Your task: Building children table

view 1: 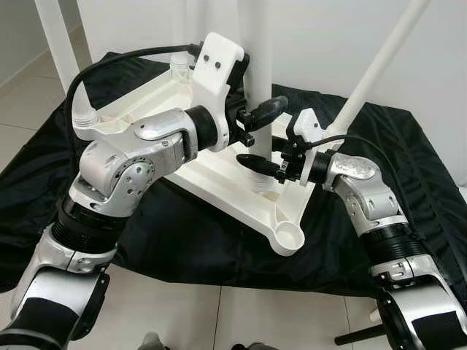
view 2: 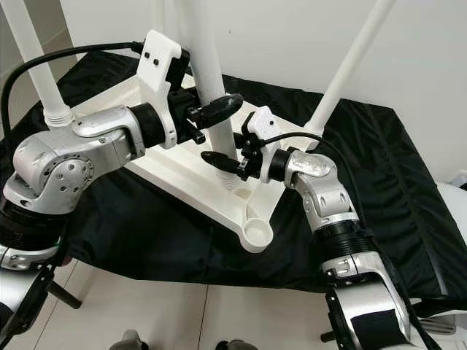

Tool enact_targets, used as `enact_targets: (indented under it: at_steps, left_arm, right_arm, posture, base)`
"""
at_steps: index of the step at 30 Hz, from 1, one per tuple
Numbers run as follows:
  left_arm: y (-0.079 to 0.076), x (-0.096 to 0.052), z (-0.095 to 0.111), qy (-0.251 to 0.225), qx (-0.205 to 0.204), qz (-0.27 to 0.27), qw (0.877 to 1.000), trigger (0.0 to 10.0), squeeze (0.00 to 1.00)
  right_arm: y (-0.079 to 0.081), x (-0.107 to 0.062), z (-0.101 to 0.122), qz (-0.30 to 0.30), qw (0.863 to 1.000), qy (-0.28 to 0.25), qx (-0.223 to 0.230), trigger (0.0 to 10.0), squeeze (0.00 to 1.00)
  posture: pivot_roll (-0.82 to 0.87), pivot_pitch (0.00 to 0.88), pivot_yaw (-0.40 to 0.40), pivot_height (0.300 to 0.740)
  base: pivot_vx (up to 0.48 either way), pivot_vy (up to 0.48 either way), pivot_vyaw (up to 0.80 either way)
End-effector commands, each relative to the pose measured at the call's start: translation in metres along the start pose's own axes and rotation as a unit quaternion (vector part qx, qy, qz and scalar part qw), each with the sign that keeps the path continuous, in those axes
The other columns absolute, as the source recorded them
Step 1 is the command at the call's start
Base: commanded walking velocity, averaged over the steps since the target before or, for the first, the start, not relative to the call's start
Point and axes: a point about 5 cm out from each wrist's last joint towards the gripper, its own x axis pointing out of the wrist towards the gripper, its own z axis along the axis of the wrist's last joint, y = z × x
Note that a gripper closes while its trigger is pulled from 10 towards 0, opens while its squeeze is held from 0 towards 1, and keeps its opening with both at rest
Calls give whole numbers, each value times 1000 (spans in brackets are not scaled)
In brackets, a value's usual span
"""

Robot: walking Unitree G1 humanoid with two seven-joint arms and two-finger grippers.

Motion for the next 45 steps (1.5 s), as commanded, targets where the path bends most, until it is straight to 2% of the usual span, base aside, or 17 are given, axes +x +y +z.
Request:
enact_targets:
  at_steps: [1, 9, 10, 26, 28, 29, 30, 31, 35, 36, 39, 41, 43, 44, 45]
  left_arm:
    - [-22, 2, 8, -10, 13, -128, 992, 10000, 0]
    - [-25, 2, 8, -13, 20, -134, 991, 10000, 0]
    - [-25, 1, 9, -18, 10, -134, 991, 10000, 1000]
    - [-17, -1, 9, -19, -2, -116, 993, 10000, 1000]
    - [-9, -1, 7, -21, -8, -87, 996, 10000, 1000]
    - [-7, -1, 6, -21, -9, -77, 997, 10000, 725]
    - [-4, -2, 6, -23, -8, -66, 998, 10000, 725]
    - [0, -3, 5, -27, -14, -50, 998, 10000, 0]
    - [17, -9, 3, -41, -28, 18, 999, 10000, 0]
    - [17, -9, 3, -41, -28, 18, 999, 10000, 0]
    - [26, -15, -3, -42, -33, 61, 997, 10000, 0]
    - [26, -15, -3, -42, -33, 61, 997, 10000, 0]
    - [35, -20, -13, -34, -44, 107, 993, 10000, 0]
    - [35, -20, -13, -34, -44, 107, 993, 10000, 0]
    - [42, -25, -23, -25, -54, 152, 987, 10000, 0]
  right_arm:
    - [-7, -5, -4, -27, 999, 8, 15, 0, 0]
    - [-11, -5, -2, -44, 999, -1, 14, 0, 0]
    - [-12, -4, -2, -47, 999, 0, 13, 10000, 0]
    - [-20, -4, 2, -80, 997, -18, 9, 10000, 0]
    - [-26, -6, 3, -106, 994, -29, 19, 10000, 0]
    - [-28, -7, 4, -115, 992, -33, 24, 10000, 0]
    - [-29, -7, 4, -124, 991, -37, 28, 10000, 0]
    - [-31, -9, 3, -136, 989, -38, 32, 10000, 0]
    - [-37, -14, 1, -172, 983, -46, 46, 10000, 0]
    - [-37, -14, 1, -172, 983, -46, 46, 10000, 0]
    - [-41, -19, -1, -204, 976, -50, 54, 10000, 0]
    - [-41, -19, -1, -204, 976, -50, 54, 10000, 0]
    - [-42, -22, -3, -229, 970, -54, 67, 10000, 0]
    - [-42, -22, -3, -229, 970, -54, 67, 10000, 0]
    - [-41, -24, -6, -246, 964, -59, 80, 10000, 0]
  posture:
    - [39, 67, -115, 740]
    - [38, 70, -112, 740]
    - [38, 71, -113, 740]
    - [39, 68, -111, 740]
    - [42, 67, -111, 740]
    - [42, 67, -111, 740]
    - [42, 67, -111, 740]
    - [42, 67, -108, 740]
    - [44, 64, -104, 740]
    - [44, 64, -104, 740]
    - [43, 62, -103, 740]
    - [43, 62, -103, 740]
    - [42, 58, -100, 740]
    - [42, 58, -100, 740]
    - [41, 56, -99, 740]
  base:
    - [0, 0, 0]
    - [0, 0, 0]
    - [0, 0, 0]
    - [0, 0, 0]
    - [0, 0, 0]
    - [0, 0, 0]
    - [0, 0, 0]
    - [0, 0, 0]
    - [0, 0, 0]
    - [0, 0, 0]
    - [0, 0, 0]
    - [0, 0, 0]
    - [0, 0, 0]
    - [0, 0, 0]
    - [0, 0, 0]
